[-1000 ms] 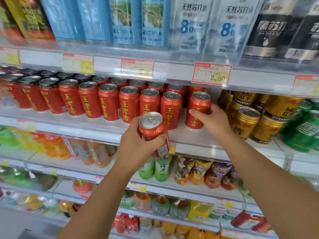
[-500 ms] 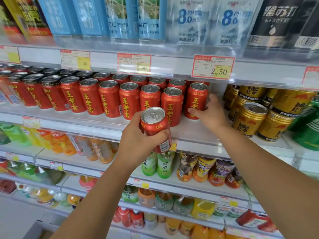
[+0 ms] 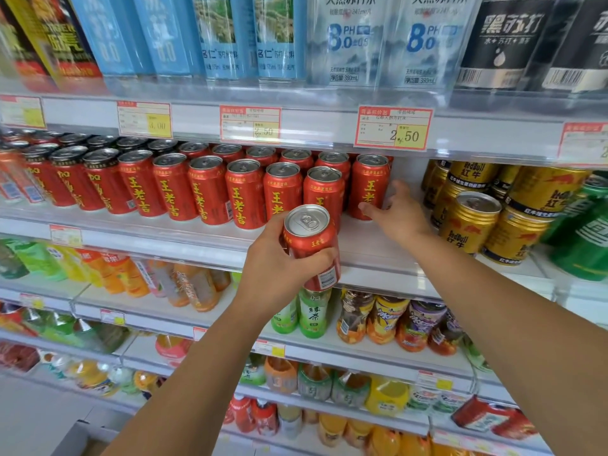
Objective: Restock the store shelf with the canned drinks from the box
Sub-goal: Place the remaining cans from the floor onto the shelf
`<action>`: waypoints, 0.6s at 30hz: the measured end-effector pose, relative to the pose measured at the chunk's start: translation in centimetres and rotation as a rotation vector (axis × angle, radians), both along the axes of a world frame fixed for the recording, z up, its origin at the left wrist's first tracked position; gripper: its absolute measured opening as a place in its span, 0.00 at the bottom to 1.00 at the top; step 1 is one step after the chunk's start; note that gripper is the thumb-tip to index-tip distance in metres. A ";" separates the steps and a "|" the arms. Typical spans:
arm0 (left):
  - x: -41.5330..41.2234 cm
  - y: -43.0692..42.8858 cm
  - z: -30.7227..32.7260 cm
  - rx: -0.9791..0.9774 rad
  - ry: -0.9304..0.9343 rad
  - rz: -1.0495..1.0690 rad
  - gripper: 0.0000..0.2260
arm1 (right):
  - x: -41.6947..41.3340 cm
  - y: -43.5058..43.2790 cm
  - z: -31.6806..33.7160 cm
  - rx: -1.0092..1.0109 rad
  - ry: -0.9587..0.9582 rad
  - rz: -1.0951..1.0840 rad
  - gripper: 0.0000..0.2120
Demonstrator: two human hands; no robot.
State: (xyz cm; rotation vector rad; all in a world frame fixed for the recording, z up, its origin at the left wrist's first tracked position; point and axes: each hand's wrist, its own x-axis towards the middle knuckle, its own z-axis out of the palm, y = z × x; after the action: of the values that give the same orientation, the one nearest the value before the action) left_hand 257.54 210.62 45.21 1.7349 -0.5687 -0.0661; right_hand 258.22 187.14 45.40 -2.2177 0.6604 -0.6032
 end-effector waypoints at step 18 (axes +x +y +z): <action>0.6 -4.4 1.1 -0.006 -0.121 -0.141 0.31 | -8.0 4.8 1.0 0.090 -0.210 0.241 0.32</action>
State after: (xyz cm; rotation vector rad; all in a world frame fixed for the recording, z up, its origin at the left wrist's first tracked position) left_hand 258.12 206.22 46.32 1.6991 -0.7789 -0.0588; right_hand 250.24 191.94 46.40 -2.0749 0.3012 -0.6568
